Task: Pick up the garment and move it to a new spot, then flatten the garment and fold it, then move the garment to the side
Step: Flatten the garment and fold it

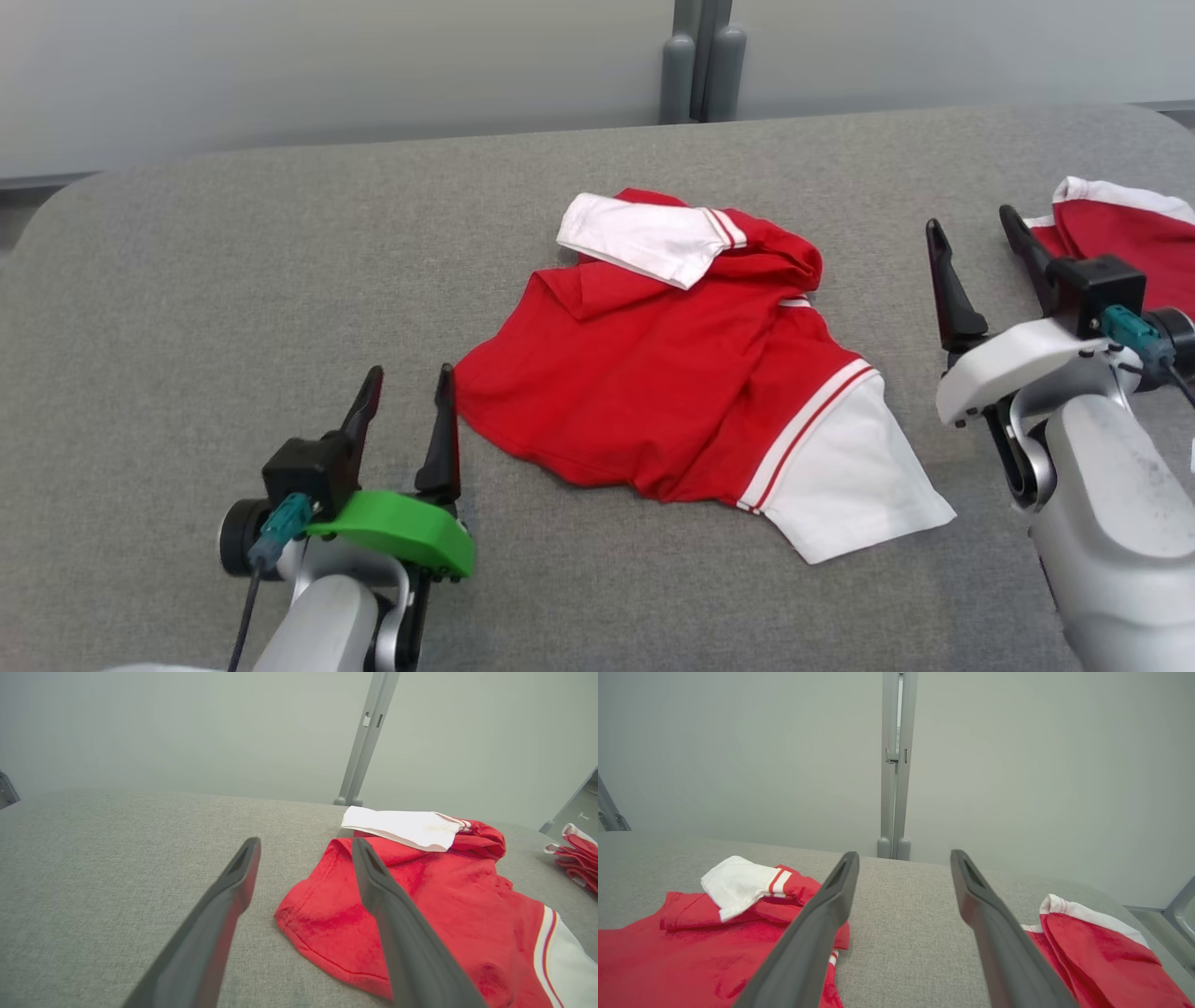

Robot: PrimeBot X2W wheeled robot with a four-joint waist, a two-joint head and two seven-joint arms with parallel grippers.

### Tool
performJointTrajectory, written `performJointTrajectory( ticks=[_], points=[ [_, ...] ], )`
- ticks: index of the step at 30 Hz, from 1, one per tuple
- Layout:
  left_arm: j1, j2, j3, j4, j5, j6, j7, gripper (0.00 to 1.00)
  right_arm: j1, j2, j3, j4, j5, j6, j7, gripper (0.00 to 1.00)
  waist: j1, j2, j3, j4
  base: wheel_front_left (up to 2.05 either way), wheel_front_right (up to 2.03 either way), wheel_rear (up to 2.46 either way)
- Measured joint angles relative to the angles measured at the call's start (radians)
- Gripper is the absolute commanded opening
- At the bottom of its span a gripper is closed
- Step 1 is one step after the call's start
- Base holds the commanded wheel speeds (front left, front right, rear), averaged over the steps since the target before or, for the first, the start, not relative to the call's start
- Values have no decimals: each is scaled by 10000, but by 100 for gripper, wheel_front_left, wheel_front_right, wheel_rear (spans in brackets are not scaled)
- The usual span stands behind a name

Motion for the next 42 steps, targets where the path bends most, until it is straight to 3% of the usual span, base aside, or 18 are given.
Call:
performJointTrajectory(
  ticks=[9,19,27,42],
  points=[
    [1530,514,828,-1258,40,249,0,100,2329,1118,-736,-3010,-548,0,506,100,0,0,-548,-367,0,0,0],
    [2994,577,1087,-2169,-58,447,0,100,4409,1643,-872,-5254,-995,-2,1344,100,0,0,-1034,-303,0,0,0],
    [3575,633,1298,-2479,-88,477,0,100,5176,1753,-769,-5931,-867,-2,1580,100,0,0,-1271,-299,0,0,0],
    [3716,623,1478,-2592,-88,491,0,100,5383,1762,-606,-6025,-477,-2,1741,100,0,0,-1345,-292,0,0,0]
  ],
)
